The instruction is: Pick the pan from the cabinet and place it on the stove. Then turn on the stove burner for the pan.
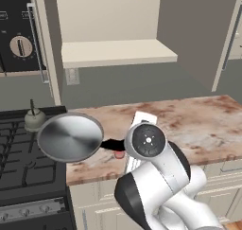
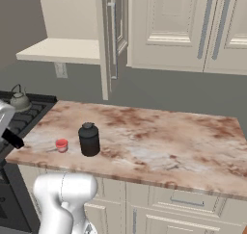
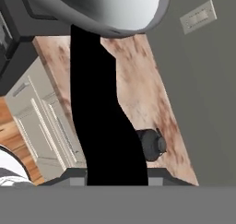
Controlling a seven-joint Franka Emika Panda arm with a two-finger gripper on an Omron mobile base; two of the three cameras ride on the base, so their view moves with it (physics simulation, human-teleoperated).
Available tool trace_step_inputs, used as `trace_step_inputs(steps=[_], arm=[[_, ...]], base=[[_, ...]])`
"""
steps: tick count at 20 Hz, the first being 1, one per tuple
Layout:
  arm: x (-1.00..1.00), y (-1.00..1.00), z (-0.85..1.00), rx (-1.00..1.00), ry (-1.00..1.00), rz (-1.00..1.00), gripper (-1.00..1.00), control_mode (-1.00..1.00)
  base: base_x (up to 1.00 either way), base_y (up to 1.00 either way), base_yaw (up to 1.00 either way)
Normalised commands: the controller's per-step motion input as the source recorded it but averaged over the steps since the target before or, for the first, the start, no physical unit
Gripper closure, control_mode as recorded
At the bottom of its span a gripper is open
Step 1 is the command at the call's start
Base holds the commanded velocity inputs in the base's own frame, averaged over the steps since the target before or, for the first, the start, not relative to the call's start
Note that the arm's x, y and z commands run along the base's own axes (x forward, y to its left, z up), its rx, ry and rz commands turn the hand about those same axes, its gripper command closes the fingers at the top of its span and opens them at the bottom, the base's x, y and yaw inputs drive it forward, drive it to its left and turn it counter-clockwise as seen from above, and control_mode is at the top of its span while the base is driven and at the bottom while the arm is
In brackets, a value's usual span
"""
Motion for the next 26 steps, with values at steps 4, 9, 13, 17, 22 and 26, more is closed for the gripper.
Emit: trace_step_inputs(steps=[4, 9, 13, 17, 22, 26], arm=[[-0.04, 0.44, -0.12, 0.00, 0.00, -0.05, 1.00, -1.00], [0.00, 0.47, -0.10, 0.00, 0.00, -0.07, 1.00, -1.00], [-0.06, 0.20, -0.02, 0.03, 0.00, -0.04, 1.00, -1.00], [-0.09, 0.08, -0.04, 0.05, 0.00, 0.00, 1.00, -1.00], [0.00, 0.34, -0.06, 0.08, 0.00, -0.03, 1.00, -1.00], [0.00, 0.43, -0.08, 0.08, 0.00, -0.06, 1.00, -1.00]], base=[[0.00, 0.00, 0.00], [0.00, 0.00, 0.00], [0.00, 0.00, 0.00], [0.00, 0.00, 0.00], [0.00, 0.00, 0.00], [0.00, 0.00, 0.00]])
